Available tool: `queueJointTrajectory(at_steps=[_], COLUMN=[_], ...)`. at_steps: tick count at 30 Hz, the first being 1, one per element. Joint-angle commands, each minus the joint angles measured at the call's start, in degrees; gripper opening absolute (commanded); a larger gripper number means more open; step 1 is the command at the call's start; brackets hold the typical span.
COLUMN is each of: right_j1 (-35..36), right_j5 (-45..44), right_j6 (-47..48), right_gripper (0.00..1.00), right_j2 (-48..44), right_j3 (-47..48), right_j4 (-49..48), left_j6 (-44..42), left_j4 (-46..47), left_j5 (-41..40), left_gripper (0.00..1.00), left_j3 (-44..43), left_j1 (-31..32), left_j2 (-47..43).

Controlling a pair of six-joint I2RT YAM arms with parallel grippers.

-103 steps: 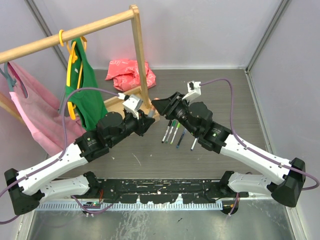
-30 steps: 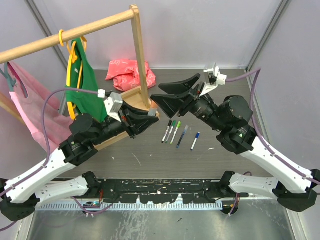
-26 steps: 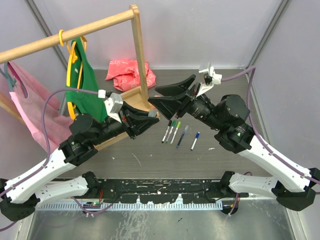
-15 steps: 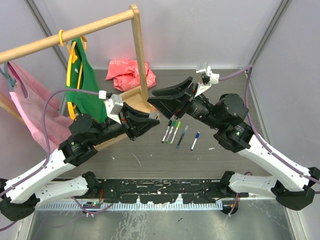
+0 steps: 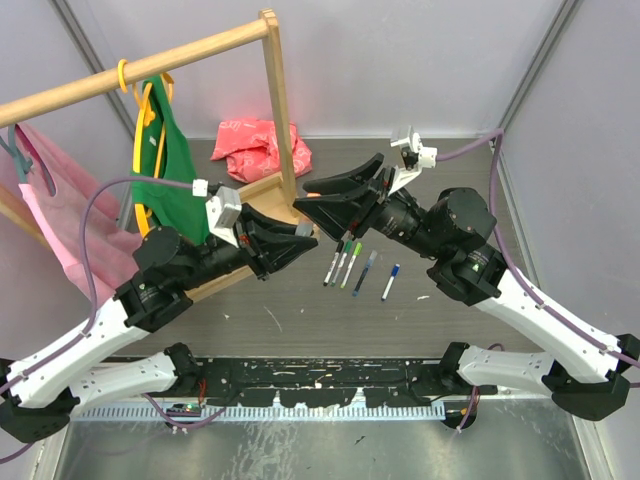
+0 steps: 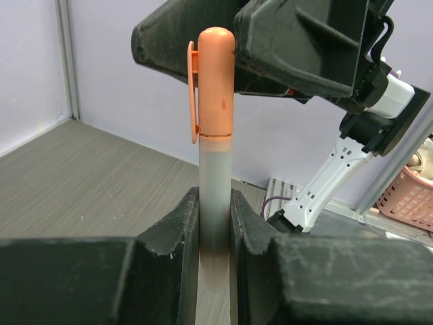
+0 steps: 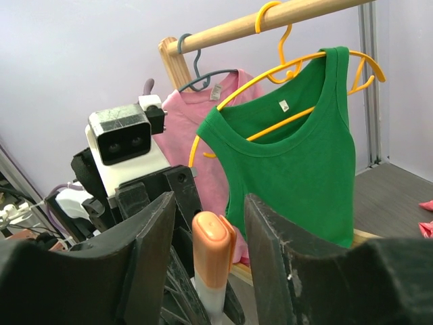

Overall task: Insert the pens into the pen caps
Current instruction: Press the pen cap onto the pen.

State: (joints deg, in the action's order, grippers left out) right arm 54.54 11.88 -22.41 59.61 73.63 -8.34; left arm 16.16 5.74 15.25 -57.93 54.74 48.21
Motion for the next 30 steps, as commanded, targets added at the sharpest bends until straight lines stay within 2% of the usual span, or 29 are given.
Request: queueJointTrajectory(at_steps=[1,4,10,19,25,30], right_j1=[0.1,0.1,0.1,0.1,0.1,0.2], right_j5=[0.5,0.8,1.5,3.4,5.3,10.2], right_j6=[0.2,0.0,-0.7,-1.8,-1.6,-0.9], right_gripper=[0.53,0.58,0.51,0.27,0.0,0.0], right_j2=[-1.2,-1.0,-1.2,-0.7,-1.2,-1.9], right_j3=[1.0,0.8,0.6,0.3,-2.3,-6.1], right_j4=[-1.0,-0.7,-1.2,-1.8,-1.5,-4.3], left_j6=[0.7,0.6,0.5,0.5,0.4,0.9], left_j4=[3.2,3.4,3.2,2.8,2.0,1.4], left_j5=[0.8,0.7,0.9,0.4,-3.1,-3.0], left_gripper=[0.0,0.0,0.0,0.0,0.0,0.0], left_j3=[-2.8,-2.9,-3.2,-4.2,-7.1,-11.5], left_j1=[-0.2,-0.2,-0.2,-0.1,-0.1,-0.2], left_j2=[-0.7,-0.7,-0.3,0.3,0.4,1.9])
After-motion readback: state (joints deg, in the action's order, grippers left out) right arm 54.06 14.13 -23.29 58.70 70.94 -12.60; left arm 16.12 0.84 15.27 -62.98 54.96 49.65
